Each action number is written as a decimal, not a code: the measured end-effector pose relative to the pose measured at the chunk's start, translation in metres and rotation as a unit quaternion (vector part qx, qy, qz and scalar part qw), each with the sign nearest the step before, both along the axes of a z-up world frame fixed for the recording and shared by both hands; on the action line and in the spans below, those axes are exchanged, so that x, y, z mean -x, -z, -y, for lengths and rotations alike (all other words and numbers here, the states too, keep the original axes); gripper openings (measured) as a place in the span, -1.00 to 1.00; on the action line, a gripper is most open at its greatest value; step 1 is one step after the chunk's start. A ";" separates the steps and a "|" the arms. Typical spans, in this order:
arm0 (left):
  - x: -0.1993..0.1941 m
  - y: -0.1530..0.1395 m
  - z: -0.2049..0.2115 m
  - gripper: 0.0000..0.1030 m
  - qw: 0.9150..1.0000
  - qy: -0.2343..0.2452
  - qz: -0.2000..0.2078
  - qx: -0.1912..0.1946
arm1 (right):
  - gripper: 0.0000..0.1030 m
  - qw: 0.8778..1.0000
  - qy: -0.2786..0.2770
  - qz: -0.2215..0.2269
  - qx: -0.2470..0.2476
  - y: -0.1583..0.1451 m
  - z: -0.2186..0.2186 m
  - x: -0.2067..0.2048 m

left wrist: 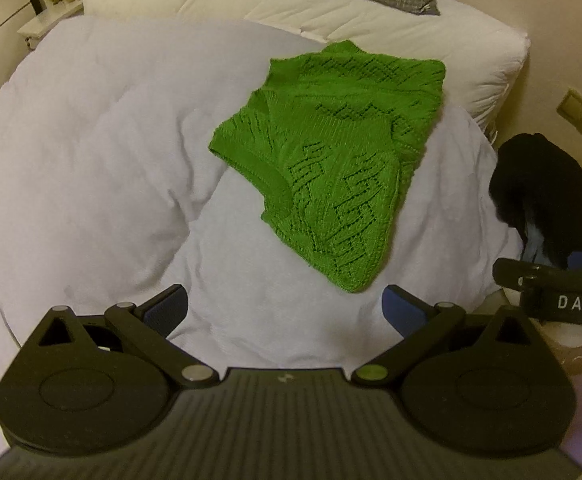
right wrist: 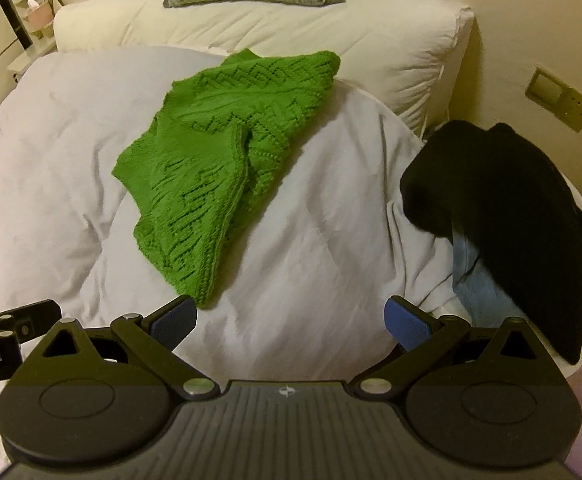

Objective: Fold clothes
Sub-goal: 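Close both grippers on the green vest's edge, then lift the vest with both grippers and lay it on the open bed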

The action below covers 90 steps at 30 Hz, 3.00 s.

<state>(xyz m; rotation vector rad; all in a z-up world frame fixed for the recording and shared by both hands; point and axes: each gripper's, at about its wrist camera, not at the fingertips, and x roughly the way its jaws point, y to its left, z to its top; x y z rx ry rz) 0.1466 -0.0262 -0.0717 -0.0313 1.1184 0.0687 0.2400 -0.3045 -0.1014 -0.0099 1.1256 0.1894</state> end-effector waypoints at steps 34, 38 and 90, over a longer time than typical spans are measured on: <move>-0.096 0.135 -0.011 0.98 0.984 -0.102 -0.085 0.121 | 0.93 0.996 -0.070 -0.047 -0.009 0.082 0.007 -0.168; -0.104 0.154 -0.022 0.98 0.971 -0.145 -0.081 0.172 | 0.81 0.996 -0.055 -0.043 -0.054 0.090 0.012 -0.205; 0.267 -0.030 -0.158 -0.54 0.820 -0.485 0.232 0.198 | -0.72 0.838 -0.450 0.042 -0.306 -0.102 -0.230 -0.013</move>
